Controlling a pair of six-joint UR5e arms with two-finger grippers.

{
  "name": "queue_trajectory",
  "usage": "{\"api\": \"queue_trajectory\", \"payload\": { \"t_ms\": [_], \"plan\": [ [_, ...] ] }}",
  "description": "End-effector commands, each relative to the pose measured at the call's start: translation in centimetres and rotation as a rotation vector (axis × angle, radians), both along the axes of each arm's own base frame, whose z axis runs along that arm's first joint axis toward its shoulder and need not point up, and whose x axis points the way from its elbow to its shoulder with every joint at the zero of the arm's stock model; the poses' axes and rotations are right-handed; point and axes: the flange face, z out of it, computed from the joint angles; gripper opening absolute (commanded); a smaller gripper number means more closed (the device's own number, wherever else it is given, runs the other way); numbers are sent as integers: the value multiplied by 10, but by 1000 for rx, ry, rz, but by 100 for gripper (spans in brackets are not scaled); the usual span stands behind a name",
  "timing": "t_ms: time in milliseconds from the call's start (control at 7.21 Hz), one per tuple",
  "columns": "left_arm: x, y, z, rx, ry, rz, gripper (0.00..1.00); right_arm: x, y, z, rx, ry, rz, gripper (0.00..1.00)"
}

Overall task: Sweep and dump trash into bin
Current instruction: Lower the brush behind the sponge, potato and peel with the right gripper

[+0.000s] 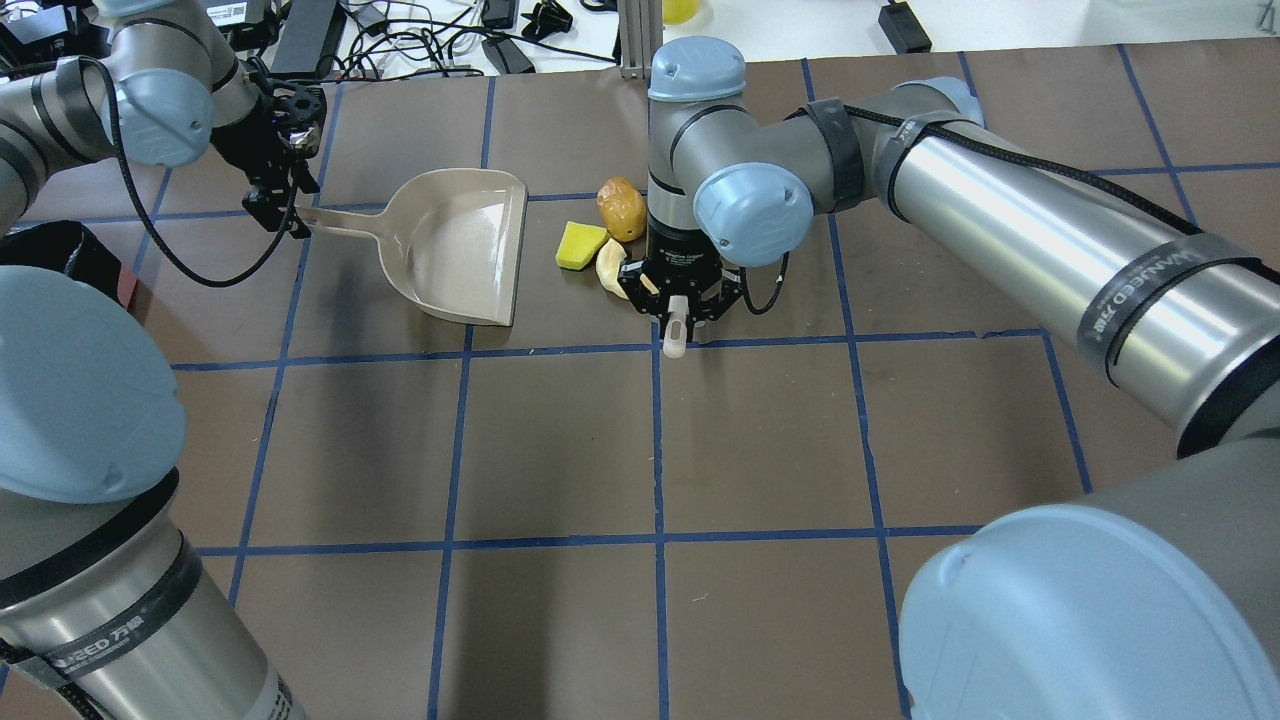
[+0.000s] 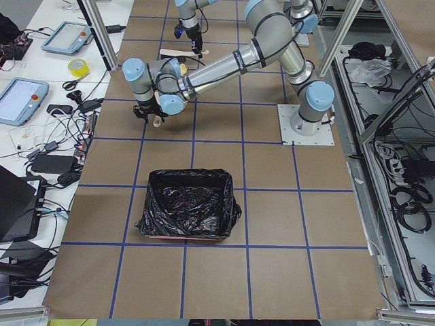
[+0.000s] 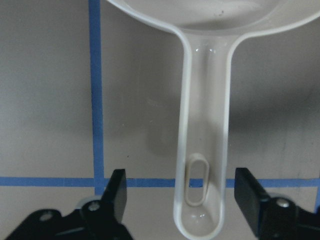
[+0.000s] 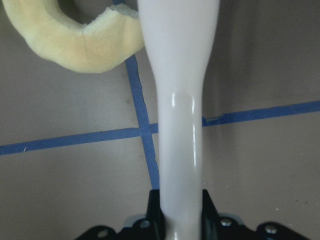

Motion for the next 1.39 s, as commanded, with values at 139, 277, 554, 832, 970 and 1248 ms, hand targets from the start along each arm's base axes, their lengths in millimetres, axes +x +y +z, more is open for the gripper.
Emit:
{"api": "queue_trajectory", "payload": {
  "t_ms": [139,277,554,832,970,1248],
  "plan": [
    [-1,3,-3,-2,13,-4,55,1,7,-11,15,11,6,0],
    [-2,2,0,-9,11,-5,53,1,9,-13,22,8,5,0],
    [-5,1,0,-19,40,-4,34,3,10,-12,20,6,6,0],
    [-5,0,4,-38,35,-4,16,1,7,1,-8,14,9,0],
    [-5,-1,6,-45,33,-4,8,0,7,1,-8,17,9,0],
    [-8,-1,7,-50,25,-9,6,-2,10,-3,4,35,13,0]
  ]
}}
